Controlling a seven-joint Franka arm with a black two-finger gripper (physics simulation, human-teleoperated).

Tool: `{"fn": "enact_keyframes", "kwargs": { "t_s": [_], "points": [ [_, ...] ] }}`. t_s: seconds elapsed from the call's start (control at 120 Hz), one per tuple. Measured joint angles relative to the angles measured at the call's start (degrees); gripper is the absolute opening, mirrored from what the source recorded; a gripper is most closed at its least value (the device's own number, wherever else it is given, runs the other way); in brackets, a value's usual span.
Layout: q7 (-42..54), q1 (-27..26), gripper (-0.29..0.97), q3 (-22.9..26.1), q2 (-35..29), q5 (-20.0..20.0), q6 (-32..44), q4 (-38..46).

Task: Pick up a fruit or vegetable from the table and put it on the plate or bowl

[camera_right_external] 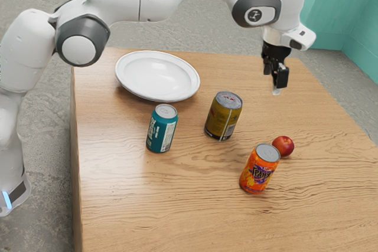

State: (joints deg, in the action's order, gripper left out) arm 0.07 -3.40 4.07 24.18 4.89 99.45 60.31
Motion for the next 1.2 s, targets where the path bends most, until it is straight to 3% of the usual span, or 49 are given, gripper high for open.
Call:
{"fn": "enact_keyframes", "kwargs": {
  "t_s": [0.475,1.2],
  "points": [
    [0.01,-1.06,0.68,0.1,14.62,-0.06,4.35,-8.3],
    [0.04,-2.7,0.68,0.15,22.12,-0.5,7.99,-13.85]
  ]
}}
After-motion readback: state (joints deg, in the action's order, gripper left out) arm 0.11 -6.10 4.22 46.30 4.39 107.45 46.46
